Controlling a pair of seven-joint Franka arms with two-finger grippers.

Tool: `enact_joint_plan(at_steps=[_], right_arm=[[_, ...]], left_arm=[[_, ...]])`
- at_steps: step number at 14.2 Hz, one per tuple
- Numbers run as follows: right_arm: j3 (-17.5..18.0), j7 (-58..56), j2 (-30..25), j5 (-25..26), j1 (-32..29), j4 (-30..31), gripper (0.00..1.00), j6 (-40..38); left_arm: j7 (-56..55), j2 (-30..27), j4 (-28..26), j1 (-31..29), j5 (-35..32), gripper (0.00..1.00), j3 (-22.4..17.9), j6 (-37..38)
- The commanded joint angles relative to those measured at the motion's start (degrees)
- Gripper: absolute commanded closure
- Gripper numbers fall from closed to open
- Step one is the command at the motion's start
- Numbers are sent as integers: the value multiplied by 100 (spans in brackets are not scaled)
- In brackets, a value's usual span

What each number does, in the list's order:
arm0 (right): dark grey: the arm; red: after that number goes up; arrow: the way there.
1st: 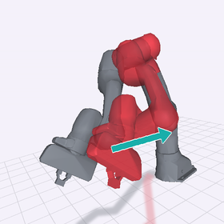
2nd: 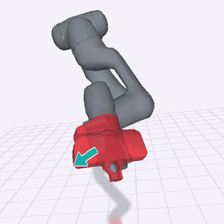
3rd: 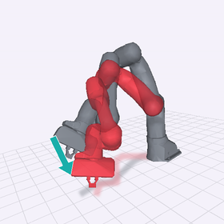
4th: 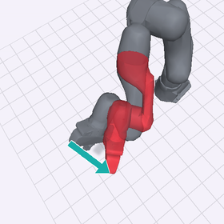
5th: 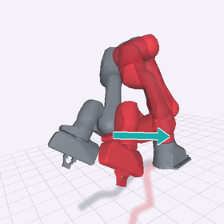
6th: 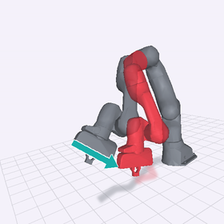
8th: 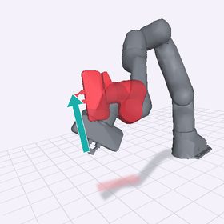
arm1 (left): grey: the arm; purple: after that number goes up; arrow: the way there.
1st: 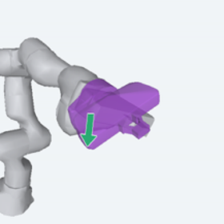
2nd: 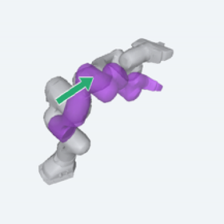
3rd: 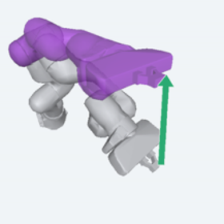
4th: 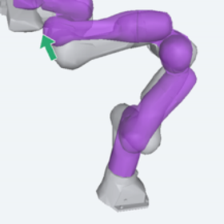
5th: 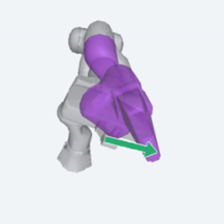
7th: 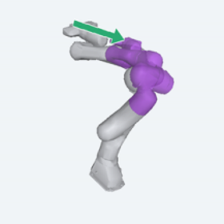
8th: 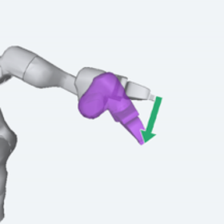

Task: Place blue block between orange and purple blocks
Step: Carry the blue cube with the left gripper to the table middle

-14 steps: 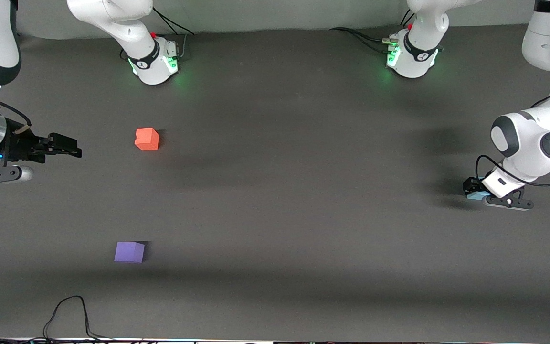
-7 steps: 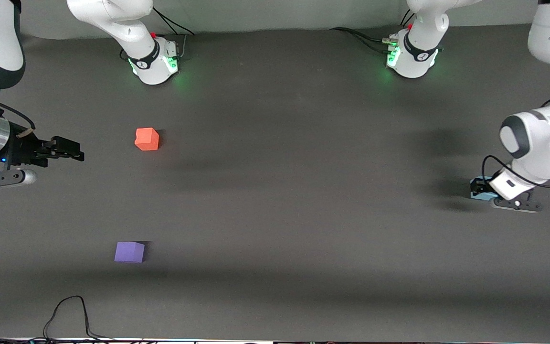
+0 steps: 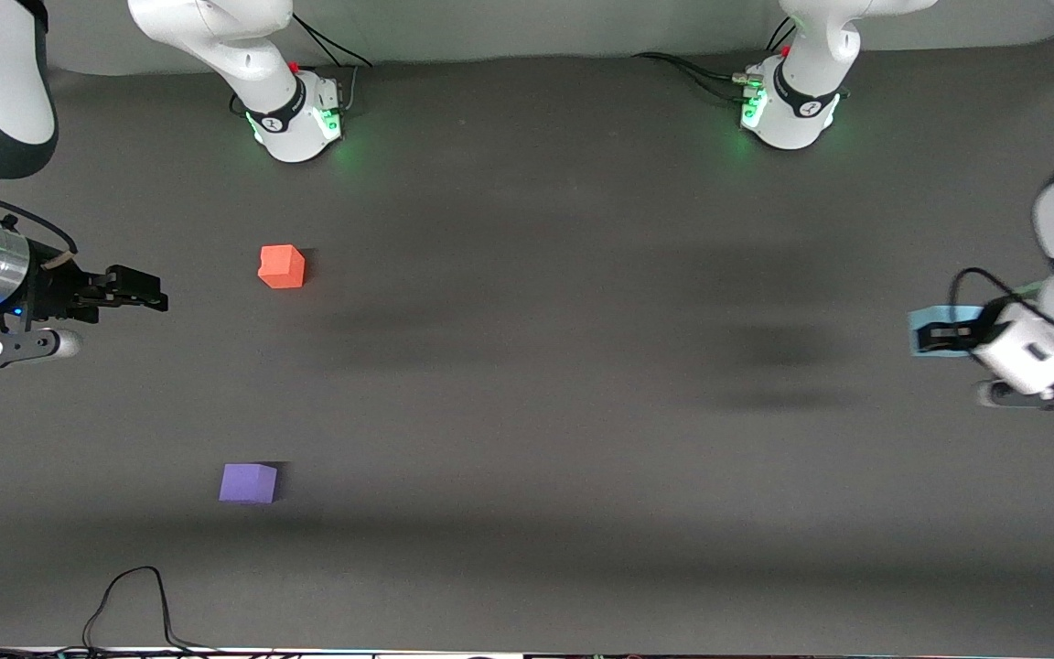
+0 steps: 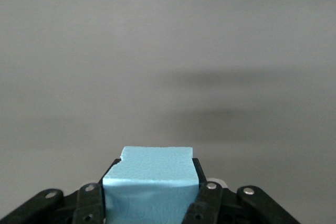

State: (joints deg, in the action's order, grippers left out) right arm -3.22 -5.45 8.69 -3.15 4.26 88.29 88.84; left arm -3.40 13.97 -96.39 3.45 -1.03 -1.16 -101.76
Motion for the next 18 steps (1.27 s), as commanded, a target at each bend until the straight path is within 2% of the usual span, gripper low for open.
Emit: enact_joint_plan(at_steps=[1, 4, 6, 8, 12, 18], right_arm=[[-30, -96, 89, -81, 31, -145, 0, -33], [-30, -123, 98, -81, 22, -137, 0, -33], [-30, -140, 98, -81, 31, -128, 0, -42], [-30, -140, 98, -81, 31, -110, 0, -42], [-30, -140, 98, -90, 40, -75, 0, -16], [-21, -53, 98, -116, 119, 39, 0, 98]], left_arm=[[-1605, 247, 279, 1049, 24, 66, -26, 78], [-3153, 676, 734, 1972, 313, 66, 168, -141], [-4313, 1115, 1051, 2745, 288, 67, 186, -659], [-5001, 1598, 1367, 3387, 270, 68, 186, -1055], [-5898, 2670, 2071, 4329, -160, 68, 177, -1644], [-6058, 3700, 2221, 4954, -337, 68, 133, -2577]])
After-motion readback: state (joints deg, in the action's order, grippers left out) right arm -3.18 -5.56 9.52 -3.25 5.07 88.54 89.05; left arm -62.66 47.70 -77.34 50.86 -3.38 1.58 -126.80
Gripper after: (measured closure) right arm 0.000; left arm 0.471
